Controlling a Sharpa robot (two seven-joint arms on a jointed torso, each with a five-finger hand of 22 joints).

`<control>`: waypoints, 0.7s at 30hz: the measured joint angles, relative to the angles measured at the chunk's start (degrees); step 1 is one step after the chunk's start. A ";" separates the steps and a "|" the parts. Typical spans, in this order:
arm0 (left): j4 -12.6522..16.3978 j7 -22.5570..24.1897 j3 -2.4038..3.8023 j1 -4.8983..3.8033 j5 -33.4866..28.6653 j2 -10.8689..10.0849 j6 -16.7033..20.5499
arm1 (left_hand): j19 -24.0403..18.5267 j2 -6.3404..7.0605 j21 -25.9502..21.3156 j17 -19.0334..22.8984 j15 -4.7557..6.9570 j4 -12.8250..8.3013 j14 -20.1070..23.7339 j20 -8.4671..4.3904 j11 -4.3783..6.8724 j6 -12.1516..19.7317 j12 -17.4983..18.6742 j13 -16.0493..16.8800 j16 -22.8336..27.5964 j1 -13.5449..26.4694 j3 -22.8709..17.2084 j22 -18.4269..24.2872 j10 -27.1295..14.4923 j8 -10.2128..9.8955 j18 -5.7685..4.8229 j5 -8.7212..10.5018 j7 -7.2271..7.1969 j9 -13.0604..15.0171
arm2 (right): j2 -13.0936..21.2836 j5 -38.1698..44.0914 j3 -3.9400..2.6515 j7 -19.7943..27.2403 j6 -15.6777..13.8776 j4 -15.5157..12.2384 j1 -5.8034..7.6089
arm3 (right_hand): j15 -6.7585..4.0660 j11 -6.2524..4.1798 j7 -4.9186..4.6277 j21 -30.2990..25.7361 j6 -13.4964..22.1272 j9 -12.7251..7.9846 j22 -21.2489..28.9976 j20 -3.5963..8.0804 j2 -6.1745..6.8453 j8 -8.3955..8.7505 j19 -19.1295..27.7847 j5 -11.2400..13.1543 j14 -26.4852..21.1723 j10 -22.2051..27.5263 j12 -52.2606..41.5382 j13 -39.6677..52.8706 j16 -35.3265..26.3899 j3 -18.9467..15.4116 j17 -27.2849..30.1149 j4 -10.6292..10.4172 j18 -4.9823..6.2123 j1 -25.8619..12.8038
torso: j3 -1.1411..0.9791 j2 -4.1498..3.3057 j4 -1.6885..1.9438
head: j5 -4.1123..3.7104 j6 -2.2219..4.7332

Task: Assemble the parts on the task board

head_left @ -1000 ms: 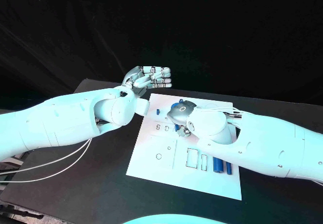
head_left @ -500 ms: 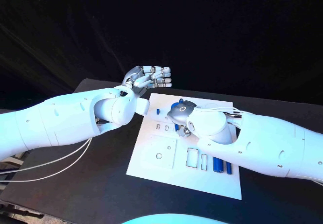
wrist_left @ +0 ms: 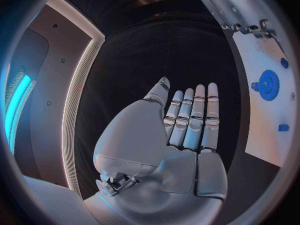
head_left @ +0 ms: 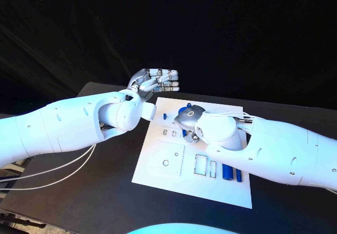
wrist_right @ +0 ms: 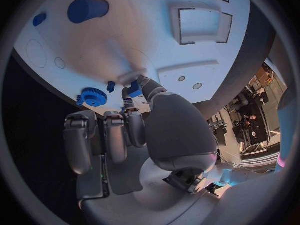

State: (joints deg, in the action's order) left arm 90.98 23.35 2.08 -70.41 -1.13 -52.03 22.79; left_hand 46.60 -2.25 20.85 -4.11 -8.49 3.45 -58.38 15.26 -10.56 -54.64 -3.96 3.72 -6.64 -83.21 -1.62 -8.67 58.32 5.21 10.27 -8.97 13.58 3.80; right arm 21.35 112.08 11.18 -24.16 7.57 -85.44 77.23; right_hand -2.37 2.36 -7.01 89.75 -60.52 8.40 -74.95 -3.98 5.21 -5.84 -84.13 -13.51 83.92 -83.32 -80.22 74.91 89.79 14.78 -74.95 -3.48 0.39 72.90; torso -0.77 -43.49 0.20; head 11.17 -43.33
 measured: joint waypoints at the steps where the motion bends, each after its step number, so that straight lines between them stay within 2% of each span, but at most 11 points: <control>1: 0.00 0.00 0.00 0.00 0.00 0.00 0.00 | 0.00 0.00 0.00 0.00 0.00 0.00 0.00 0.00 0.00 0.00 0.00 0.00 0.00 0.00 0.00 0.00 0.00 0.00 0.00 0.00 0.00 0.00 | 0.00 0.00 0.00 0.00 -0.01 0.00 0.00 | 0.00 0.00 -0.14 0.00 0.14 -0.01 0.00 0.00 0.00 0.00 0.00 0.00 0.00 0.00 0.14 0.00 0.00 0.00 0.00 0.00 0.00 0.00 | 0.00 0.00 0.00 | 0.00 0.00; 3: 0.00 0.00 0.00 0.00 0.00 0.00 0.00 | -0.20 0.00 0.00 0.00 0.00 0.00 0.00 0.19 0.00 0.00 0.00 0.00 0.00 0.00 0.00 0.03 0.00 0.00 0.00 0.00 0.00 0.00 | 0.02 0.00 0.00 0.01 -0.02 0.01 0.00 | 0.13 0.03 -0.12 0.00 0.85 -0.18 0.00 0.00 0.38 0.52 0.00 0.10 0.13 0.64 0.59 0.00 0.00 -0.24 0.00 -0.24 0.00 -0.38 | 0.00 0.01 0.00 | 0.02 0.00; 7: -0.01 -0.01 0.00 0.00 0.00 0.00 0.00 | -0.21 0.00 0.00 0.00 0.00 0.00 0.00 0.20 0.00 0.00 0.00 0.00 0.00 0.00 0.00 0.06 0.00 0.00 0.00 0.00 0.00 0.00 | 0.08 0.00 0.00 0.00 -0.09 0.03 0.00 | 0.77 0.85 -0.76 -0.33 4.66 -0.98 0.00 -0.28 1.52 2.10 0.24 1.37 0.08 1.46 1.71 0.00 0.00 -0.89 0.00 -0.65 0.00 -1.52 | 0.01 0.00 -0.01 | 0.03 0.00; 10: -0.01 -0.02 0.00 0.00 0.00 0.00 0.00 | -0.21 0.00 0.00 0.00 0.00 0.00 0.00 0.20 0.00 0.00 0.00 0.00 0.00 0.00 0.00 0.06 0.00 0.00 0.00 0.00 0.00 0.00 | 0.23 0.00 0.00 -0.05 -0.28 0.03 0.01 | 1.36 1.33 -1.44 -0.33 8.88 -2.00 0.01 -0.96 2.39 2.11 0.11 3.26 0.10 1.95 2.00 0.00 0.00 -2.04 0.01 -1.39 0.00 -2.39 | 0.01 0.01 -0.01 | 0.03 -0.01; 12: -0.02 -0.02 0.00 0.00 0.00 0.00 0.00 | -0.21 0.00 0.00 0.00 0.00 0.00 0.00 0.20 0.00 0.00 0.00 0.00 0.00 0.00 0.00 0.06 0.00 0.01 0.00 0.00 0.00 0.00 | 0.46 0.00 -0.02 -0.10 -0.52 -0.08 0.01 | 1.70 1.54 -1.74 -0.33 10.24 -2.34 0.01 -0.96 2.98 2.11 0.11 4.01 0.02 2.16 2.22 0.00 0.00 -2.66 0.01 -2.02 0.01 -2.47 | 0.01 0.01 -0.01 | 0.00 -0.01; 16: -0.07 -0.03 0.00 0.00 0.00 0.00 -0.01 | -0.21 0.00 0.00 0.00 0.00 0.00 0.00 0.20 0.00 0.00 0.00 0.00 0.00 0.00 0.00 0.06 0.00 0.01 0.00 0.00 0.00 0.00 | 1.56 0.00 -0.03 -0.18 -1.37 -0.99 -0.01 | 1.76 1.74 -2.07 -0.33 11.09 -2.78 0.01 -1.37 4.22 2.11 0.10 4.22 0.10 2.36 2.22 0.00 0.00 -4.13 0.01 -3.48 0.01 -1.51 | 0.00 0.01 0.00 | -0.08 0.09; 21: -0.21 -0.05 0.00 0.00 0.00 -0.06 -0.01 | -0.21 0.00 0.00 0.00 0.00 0.00 0.00 0.20 0.00 0.00 0.00 0.00 0.00 0.00 0.00 0.05 0.00 0.01 0.00 0.00 0.00 0.00 | 3.88 0.00 -0.02 -0.23 -2.87 -3.32 -0.08 | 1.76 1.74 -2.09 -0.33 11.71 -3.01 0.01 -1.57 5.47 2.11 0.30 4.74 0.10 2.36 2.22 0.00 0.00 -5.16 0.01 -6.47 0.00 -0.27 | 0.00 0.04 -0.03 | -0.16 0.18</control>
State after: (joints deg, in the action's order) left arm 90.77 23.31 2.08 -70.41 -1.13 -52.09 22.78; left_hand 46.38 -2.25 20.85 -4.11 -8.49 3.45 -58.38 15.46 -10.56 -54.64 -3.96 3.72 -6.64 -83.20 -1.62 -8.61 58.32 5.21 10.26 -8.97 13.58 3.80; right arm 25.22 112.07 11.16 -24.39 4.70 -88.76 77.14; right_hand -0.61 4.11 -9.10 89.42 -48.81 5.40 -74.93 -5.55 10.68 -3.73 -83.83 -8.77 84.02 -80.96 -78.01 74.91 89.79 9.62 -74.94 -9.95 0.39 72.63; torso -0.77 -43.46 0.16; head 11.01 -43.15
